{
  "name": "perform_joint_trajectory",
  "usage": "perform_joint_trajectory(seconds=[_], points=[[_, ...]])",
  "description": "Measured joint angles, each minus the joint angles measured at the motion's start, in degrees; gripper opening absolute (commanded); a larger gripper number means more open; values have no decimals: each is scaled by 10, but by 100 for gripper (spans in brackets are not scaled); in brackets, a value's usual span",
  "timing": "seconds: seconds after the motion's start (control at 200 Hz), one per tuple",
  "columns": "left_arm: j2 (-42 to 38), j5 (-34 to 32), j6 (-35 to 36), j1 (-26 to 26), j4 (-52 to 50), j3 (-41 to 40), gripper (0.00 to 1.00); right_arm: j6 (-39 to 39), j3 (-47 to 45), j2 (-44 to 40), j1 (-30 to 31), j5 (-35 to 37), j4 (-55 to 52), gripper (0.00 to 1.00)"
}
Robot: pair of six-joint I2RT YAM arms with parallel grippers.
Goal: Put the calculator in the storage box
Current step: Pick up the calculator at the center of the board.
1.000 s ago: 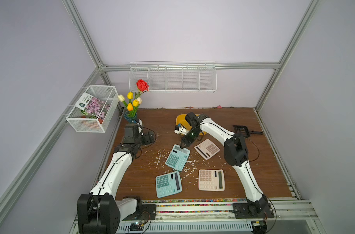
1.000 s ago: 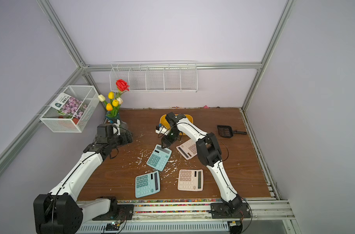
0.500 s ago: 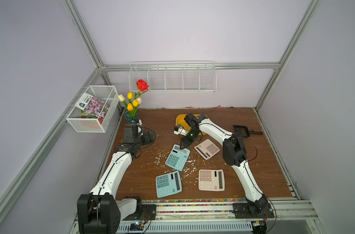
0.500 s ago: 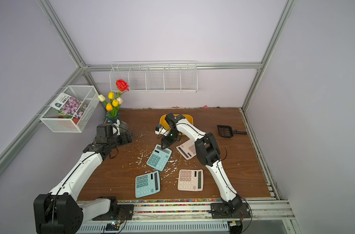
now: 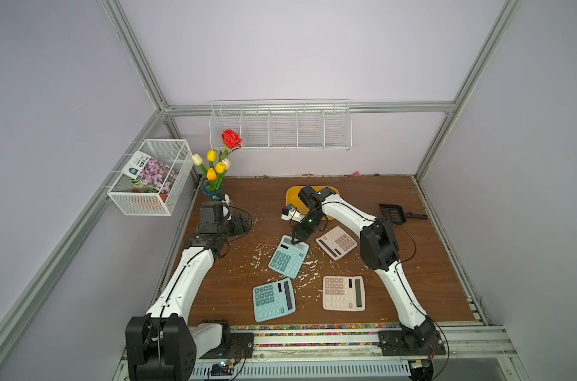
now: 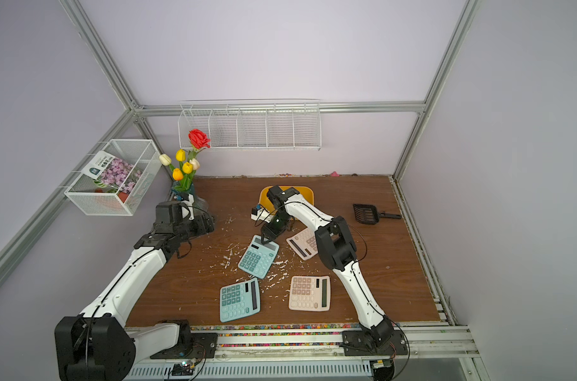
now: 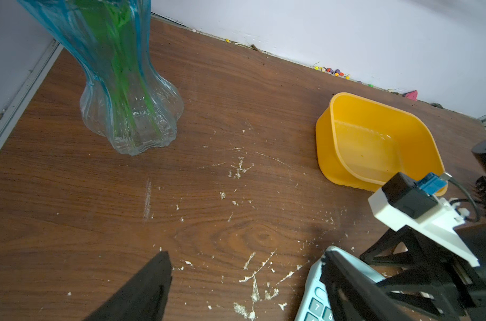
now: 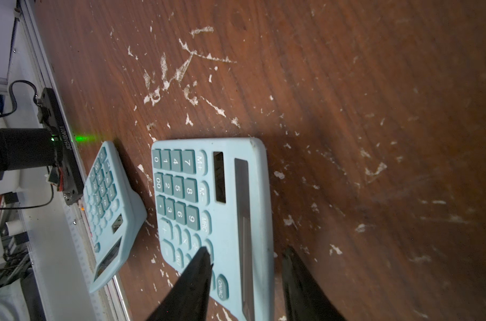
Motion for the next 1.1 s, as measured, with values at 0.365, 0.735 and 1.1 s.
perform_joint_trajectory(seconds=[0.365,0.735,1.1], points=[[0,5,0,2,0,0,89,2,4,17,1,-1,-1,34],[0,5,0,2,0,0,89,10,4,17,1,-1,-1,24],[0,5,0,2,0,0,89,32,3,15,-2,-41,-16,8]])
